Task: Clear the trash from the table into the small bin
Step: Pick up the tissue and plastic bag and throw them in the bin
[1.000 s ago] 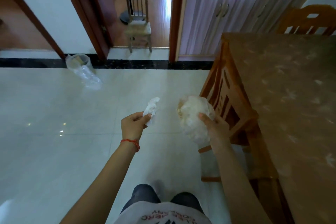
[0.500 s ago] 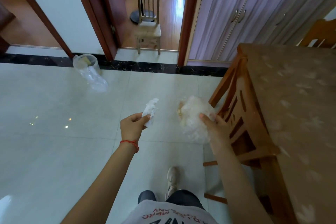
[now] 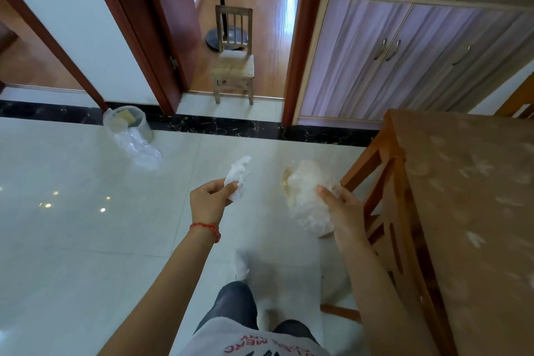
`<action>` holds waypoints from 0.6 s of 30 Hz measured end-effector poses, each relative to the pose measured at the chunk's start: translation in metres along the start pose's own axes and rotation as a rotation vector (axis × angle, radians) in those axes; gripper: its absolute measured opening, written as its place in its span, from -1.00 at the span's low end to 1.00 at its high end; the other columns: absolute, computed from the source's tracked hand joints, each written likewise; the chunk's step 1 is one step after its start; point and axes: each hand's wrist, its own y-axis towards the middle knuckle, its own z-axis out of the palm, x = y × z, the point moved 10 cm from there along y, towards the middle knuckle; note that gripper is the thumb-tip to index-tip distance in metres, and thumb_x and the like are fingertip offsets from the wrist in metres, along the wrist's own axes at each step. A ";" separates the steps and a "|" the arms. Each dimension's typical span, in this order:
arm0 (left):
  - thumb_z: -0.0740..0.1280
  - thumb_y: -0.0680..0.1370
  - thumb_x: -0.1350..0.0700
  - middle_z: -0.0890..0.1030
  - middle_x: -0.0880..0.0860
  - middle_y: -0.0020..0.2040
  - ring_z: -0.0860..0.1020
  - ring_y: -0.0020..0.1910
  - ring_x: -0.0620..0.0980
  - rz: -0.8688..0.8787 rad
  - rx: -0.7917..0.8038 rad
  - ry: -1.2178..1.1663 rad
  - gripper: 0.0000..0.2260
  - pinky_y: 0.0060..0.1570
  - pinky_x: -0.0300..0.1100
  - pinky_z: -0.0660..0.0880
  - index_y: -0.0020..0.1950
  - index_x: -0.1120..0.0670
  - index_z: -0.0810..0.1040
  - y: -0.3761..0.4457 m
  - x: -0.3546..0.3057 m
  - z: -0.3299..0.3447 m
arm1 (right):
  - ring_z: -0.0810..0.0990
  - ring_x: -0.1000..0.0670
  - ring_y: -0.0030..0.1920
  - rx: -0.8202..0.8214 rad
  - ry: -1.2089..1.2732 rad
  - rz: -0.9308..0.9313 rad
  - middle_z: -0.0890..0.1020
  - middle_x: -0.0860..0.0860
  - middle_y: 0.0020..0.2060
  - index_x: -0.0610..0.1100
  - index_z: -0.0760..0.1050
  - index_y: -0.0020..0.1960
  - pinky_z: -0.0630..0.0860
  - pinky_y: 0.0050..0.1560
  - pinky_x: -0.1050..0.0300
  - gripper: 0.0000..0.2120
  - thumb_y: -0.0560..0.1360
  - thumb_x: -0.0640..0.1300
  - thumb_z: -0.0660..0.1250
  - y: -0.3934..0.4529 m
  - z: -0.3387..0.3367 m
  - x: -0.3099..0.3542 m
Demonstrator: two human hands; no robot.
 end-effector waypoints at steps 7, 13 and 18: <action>0.41 0.41 0.29 0.60 0.02 -0.28 0.55 -0.29 -0.07 0.010 0.040 0.017 -0.91 -0.38 -0.40 0.54 -0.11 0.19 0.60 0.112 -0.039 0.055 | 0.57 0.09 -0.27 -0.027 0.038 -0.038 0.59 0.00 -0.27 -0.23 0.52 -0.02 0.49 -0.38 0.40 -0.80 0.40 -0.18 0.42 0.101 0.048 0.046; 0.40 0.41 0.30 0.60 0.04 -0.27 0.56 -0.28 -0.06 -0.001 0.103 0.062 -0.90 -0.36 -0.38 0.55 -0.09 0.21 0.61 0.207 -0.079 0.097 | 0.58 -0.04 -0.14 -0.104 -0.022 -0.035 0.61 -0.06 -0.17 -0.21 0.55 -0.04 0.56 -0.08 0.08 -0.78 0.39 -0.11 0.43 0.184 0.087 0.084; 0.42 0.40 0.27 0.61 0.07 -0.26 0.57 -0.26 -0.04 -0.008 0.126 0.074 -0.87 -0.34 -0.36 0.56 -0.06 0.23 0.62 0.269 -0.105 0.130 | 0.51 0.00 -0.26 -0.159 -0.058 -0.032 0.54 -0.02 -0.32 -0.08 0.45 -0.33 0.50 -0.12 0.08 -0.80 0.38 -0.12 0.44 0.238 0.107 0.112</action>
